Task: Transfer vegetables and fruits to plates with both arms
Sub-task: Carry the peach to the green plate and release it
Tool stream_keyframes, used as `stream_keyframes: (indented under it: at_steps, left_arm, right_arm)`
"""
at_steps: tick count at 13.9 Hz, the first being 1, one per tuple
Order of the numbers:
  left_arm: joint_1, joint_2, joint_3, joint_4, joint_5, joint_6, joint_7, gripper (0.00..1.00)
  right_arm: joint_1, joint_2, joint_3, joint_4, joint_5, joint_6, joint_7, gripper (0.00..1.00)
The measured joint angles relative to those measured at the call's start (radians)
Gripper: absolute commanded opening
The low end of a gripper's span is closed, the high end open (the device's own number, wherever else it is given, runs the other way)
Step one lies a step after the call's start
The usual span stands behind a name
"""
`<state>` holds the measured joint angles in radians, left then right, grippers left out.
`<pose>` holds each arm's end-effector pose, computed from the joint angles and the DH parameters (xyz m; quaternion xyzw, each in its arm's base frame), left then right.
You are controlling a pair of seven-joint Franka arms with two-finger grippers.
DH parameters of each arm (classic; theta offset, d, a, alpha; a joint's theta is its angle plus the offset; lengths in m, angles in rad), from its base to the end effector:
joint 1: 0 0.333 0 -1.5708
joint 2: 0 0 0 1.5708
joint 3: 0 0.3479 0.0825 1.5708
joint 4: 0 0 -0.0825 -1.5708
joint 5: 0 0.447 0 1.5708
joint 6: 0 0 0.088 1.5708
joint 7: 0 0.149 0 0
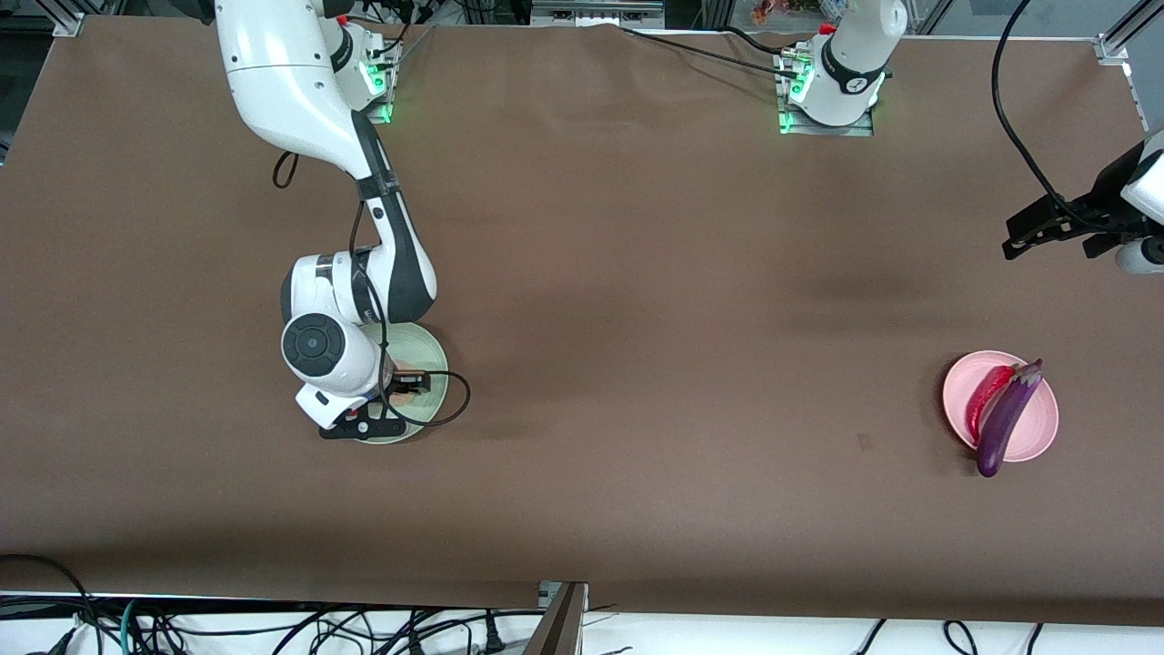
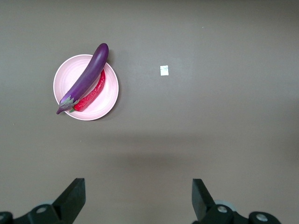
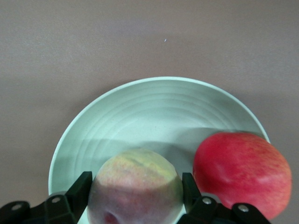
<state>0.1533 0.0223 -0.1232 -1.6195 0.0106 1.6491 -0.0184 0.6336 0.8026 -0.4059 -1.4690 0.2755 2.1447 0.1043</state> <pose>0.6307 0.0212 0.5813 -0.9997 -0.0239 -0.0037 0.0039 0.7440 0.2372 0.1673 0.9985 0.0348 -0.0224 0.0370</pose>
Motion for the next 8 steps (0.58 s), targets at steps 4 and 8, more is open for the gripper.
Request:
stream_keyframes:
  at_steps: [4,8]
  left_arm:
    - [0.0,0.001,0.0,0.0,0.0,0.0,0.0,1.0]
    - [0.0,0.001,0.0,0.0,0.0,0.0,0.0,1.0]
  right_arm:
    - [0.0,-0.016,-0.002,0.02,0.002,-0.008,0.0,1.0]
    - [0.001,-0.115,-0.043,0.04,0.001,-0.138,-0.058,1.0]
